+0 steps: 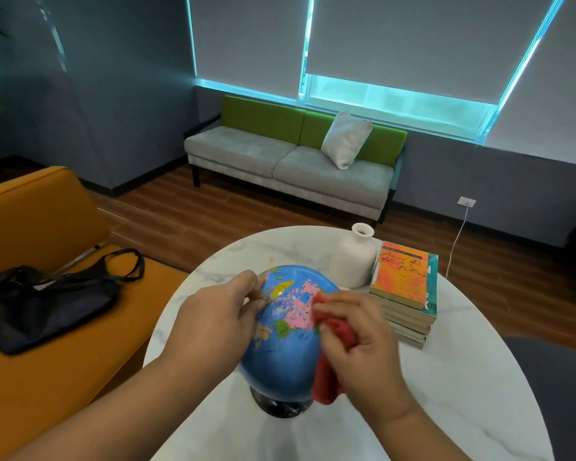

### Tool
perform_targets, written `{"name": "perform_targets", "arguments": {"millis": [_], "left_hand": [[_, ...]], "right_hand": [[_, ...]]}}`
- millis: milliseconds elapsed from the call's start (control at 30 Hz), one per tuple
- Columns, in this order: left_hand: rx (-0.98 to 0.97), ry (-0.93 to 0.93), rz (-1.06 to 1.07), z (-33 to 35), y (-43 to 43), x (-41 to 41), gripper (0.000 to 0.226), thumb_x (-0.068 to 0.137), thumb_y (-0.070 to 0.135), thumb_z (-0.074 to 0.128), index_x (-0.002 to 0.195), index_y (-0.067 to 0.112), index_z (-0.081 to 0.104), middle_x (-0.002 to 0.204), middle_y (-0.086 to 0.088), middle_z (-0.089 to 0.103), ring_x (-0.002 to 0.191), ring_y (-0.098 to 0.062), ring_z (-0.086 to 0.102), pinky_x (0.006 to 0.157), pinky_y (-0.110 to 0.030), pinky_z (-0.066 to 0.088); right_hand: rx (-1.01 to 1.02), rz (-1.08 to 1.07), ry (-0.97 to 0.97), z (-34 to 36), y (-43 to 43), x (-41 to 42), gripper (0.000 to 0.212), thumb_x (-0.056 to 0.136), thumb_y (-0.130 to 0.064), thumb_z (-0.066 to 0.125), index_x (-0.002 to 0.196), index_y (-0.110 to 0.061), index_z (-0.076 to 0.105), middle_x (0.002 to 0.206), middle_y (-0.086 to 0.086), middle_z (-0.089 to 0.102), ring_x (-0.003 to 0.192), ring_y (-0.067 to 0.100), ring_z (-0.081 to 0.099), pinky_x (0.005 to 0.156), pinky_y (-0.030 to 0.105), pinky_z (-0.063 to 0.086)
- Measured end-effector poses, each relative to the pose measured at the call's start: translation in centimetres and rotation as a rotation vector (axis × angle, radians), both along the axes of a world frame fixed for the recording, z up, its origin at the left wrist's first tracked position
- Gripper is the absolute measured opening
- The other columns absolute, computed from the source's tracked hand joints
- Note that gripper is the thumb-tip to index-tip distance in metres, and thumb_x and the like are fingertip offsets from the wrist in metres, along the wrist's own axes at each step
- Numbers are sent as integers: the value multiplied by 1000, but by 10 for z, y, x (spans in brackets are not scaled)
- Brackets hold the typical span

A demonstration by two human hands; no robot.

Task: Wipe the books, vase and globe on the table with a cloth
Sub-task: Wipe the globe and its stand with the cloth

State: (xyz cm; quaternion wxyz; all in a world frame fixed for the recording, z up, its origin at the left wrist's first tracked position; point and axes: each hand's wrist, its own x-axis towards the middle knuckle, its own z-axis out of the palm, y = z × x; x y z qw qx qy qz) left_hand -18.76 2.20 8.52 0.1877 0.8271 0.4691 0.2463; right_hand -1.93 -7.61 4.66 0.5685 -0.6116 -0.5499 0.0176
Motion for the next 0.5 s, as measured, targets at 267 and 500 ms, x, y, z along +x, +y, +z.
{"name": "perform_targets", "arguments": {"millis": [267,500], "left_hand": [[5,50,11,6,-1,3,10,93,38,55,88,31,51,87,5,70,79,-17,63,65,-33,53],[4,41,15,6,0,6,10,92,37,57,88,30,52,86,4,70,77,-18,63,63,-34,53]], "right_hand": [[-174,-266,461,-15,2,13,29,87,-1,63,90,-30,68,99,-8,67,96,-3,60,91,23,49],[-183,94,-354,28,21,-14,21,76,-19,55,91,-23,70,99,-12,63,98,15,55,91,25,43]]}}
